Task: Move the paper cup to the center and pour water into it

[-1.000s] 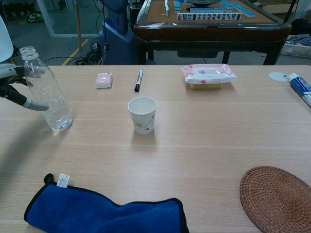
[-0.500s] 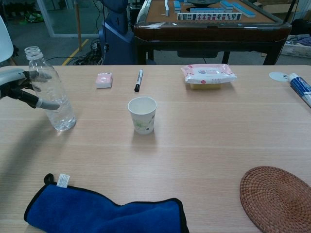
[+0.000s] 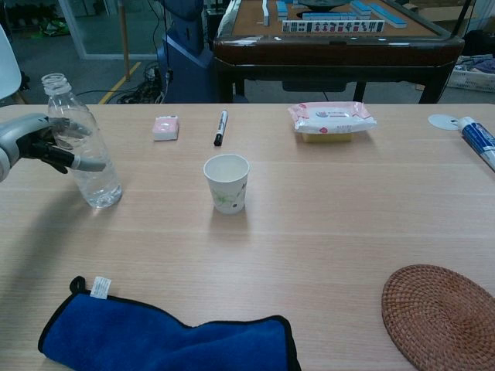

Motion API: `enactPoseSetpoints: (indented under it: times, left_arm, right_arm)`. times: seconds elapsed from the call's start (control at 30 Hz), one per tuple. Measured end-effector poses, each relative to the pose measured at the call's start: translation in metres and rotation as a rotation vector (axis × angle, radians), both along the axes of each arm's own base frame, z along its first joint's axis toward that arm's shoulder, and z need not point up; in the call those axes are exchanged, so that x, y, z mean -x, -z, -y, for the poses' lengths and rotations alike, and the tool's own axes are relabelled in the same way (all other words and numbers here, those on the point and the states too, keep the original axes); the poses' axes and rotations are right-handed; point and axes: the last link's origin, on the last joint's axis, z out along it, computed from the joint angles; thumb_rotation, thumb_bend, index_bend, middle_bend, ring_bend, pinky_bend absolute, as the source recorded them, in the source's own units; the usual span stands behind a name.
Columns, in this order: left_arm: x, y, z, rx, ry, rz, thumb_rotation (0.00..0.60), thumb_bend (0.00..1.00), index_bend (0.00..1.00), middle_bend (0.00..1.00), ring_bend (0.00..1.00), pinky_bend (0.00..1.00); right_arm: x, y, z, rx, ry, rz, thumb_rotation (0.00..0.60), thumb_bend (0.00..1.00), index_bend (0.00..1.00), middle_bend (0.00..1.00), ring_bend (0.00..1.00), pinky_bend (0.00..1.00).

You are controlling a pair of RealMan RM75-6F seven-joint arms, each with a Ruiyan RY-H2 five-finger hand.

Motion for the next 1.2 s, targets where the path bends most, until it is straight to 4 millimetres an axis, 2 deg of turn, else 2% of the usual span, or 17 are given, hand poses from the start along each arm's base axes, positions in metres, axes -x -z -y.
enactPoseSetpoints:
  times: [0.27, 0.47, 0.6, 0.7, 0.97, 1.2]
  left_arm:
    - [-0.003, 0.01, -0.003, -0.026, -0.032, 0.014, 0.6, 0.06, 0.34, 0.25, 0.21, 0.33]
    - [-0.004, 0.016, -0.005, -0.061, -0.037, 0.018, 0.6, 0.06, 0.45, 0.39, 0.32, 0.33]
    - [-0.006, 0.018, -0.005, -0.089, -0.019, 0.01, 0.6, 0.06, 0.54, 0.5, 0.41, 0.43]
    - [-0.007, 0.019, -0.005, -0.108, -0.003, 0.001, 0.6, 0.06, 0.58, 0.54, 0.44, 0.48]
    - [-0.011, 0.019, -0.003, -0.143, 0.036, -0.019, 0.6, 0.06, 0.66, 0.66, 0.52, 0.55]
    - [-0.021, 0.015, 0.0, -0.135, 0.093, -0.109, 0.6, 0.06, 0.71, 0.74, 0.58, 0.59]
  right_arm:
    - [0.0, -0.003, -0.001, 0.007, -0.003, 0.008, 0.6, 0.0, 0.16, 0.15, 0.08, 0.32]
    - [0.001, -0.005, -0.002, 0.011, -0.004, 0.012, 0.6, 0.0, 0.16, 0.15, 0.08, 0.32]
    - [0.001, -0.005, -0.002, 0.012, -0.006, 0.013, 0.6, 0.0, 0.16, 0.15, 0.08, 0.32]
    - [0.001, -0.006, -0.002, 0.013, -0.005, 0.014, 0.6, 0.0, 0.16, 0.15, 0.08, 0.32]
    - [0.001, -0.006, -0.003, 0.011, -0.006, 0.016, 0.6, 0.0, 0.18, 0.16, 0.08, 0.32]
    - [0.001, -0.006, -0.003, 0.006, -0.01, 0.016, 0.6, 0.0, 0.18, 0.16, 0.08, 0.32]
